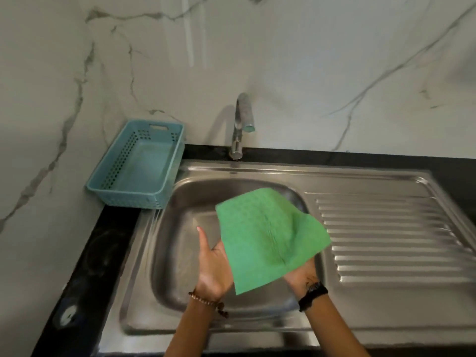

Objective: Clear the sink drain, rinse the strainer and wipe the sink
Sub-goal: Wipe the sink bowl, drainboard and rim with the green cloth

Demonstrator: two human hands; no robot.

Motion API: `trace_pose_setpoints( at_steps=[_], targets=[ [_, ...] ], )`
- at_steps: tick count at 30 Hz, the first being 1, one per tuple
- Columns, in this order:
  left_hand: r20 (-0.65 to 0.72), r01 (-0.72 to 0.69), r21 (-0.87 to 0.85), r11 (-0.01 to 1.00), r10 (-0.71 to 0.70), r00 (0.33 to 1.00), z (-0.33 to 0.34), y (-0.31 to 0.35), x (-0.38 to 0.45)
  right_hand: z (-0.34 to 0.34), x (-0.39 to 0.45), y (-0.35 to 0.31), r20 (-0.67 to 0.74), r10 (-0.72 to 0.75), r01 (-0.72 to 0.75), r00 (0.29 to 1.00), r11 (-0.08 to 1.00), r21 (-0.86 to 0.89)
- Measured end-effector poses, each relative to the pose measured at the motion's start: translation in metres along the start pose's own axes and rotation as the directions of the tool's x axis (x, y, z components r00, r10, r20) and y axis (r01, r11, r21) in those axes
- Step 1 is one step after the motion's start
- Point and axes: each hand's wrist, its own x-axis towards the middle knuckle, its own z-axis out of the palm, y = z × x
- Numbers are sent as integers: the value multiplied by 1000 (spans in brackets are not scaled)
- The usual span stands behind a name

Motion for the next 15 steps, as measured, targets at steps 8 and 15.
trace_pose_setpoints(
  at_steps=[8,15],
  targets=[
    [123,-93,406,909,47,991,23,8,-16,-15,-16,-44,102,-62,78,993,984,-159],
    [-19,-136,662,738,197,980,21,26,-28,-22,-12,-50,-31,142,-142,989,893,-426]
  ],
)
